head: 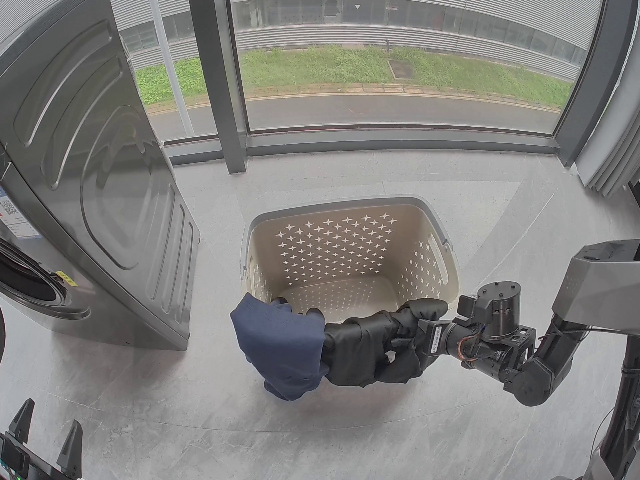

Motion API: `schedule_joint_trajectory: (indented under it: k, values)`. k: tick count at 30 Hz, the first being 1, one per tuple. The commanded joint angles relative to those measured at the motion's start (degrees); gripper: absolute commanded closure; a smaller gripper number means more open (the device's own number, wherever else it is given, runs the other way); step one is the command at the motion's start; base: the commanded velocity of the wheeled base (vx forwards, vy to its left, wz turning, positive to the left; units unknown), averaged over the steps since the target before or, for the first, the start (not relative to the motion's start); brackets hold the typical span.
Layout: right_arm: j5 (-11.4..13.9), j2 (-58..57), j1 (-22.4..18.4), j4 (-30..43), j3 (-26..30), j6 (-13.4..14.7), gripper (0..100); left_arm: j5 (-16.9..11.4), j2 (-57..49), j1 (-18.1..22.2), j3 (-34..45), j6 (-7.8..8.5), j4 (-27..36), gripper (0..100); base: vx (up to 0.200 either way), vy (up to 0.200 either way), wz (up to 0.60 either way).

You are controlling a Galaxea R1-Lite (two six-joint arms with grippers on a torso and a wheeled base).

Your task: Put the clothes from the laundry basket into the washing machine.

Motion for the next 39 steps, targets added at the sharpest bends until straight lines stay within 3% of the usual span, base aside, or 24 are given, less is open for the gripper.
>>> schedule_joint_trajectory:
  k: [1, 12, 16, 19, 23, 27, 39]
  values:
    - [-0.1, -0.1, 0.4, 0.0, 1.0, 0.4, 100, 0.0, -0.6, 0.0, 0.9, -0.04, 0.0, 0, 0.0, 0.0, 0.0]
    - [0.0, -16.6, 8.3, -2.7, 10.2, 3.0, 100, 0.0, -0.6, 0.0, 0.9, -0.04, 0.0, 0, 0.0, 0.0, 0.0]
    - [-1.8, -24.1, 12.3, -1.6, 11.2, 4.4, 100, 0.0, -0.6, 0.0, 0.9, -0.04, 0.0, 0, 0.0, 0.0, 0.0]
    - [-2.1, -27.4, 12.7, -1.6, 11.4, 4.1, 100, 0.0, -0.6, 0.0, 0.9, -0.04, 0.0, 0, 0.0, 0.0, 0.0]
    - [-1.4, -31.3, 12.8, -2.4, 12.5, 2.7, 100, 0.0, -0.6, 0.0, 0.9, -0.04, 0.0, 0, 0.0, 0.0, 0.0]
    - [-1.1, -35.4, 12.8, -1.6, 10.8, -3.9, 100, -0.1, -0.6, 0.0, 0.9, -0.04, 0.0, 0, 0.0, 0.0, 0.0]
    - [0.0, -38.0, 12.5, -1.2, 7.6, -8.5, 100, -0.1, -0.6, 0.0, 0.9, 0.05, 0.0, 0, -0.033, 0.0, 0.0]
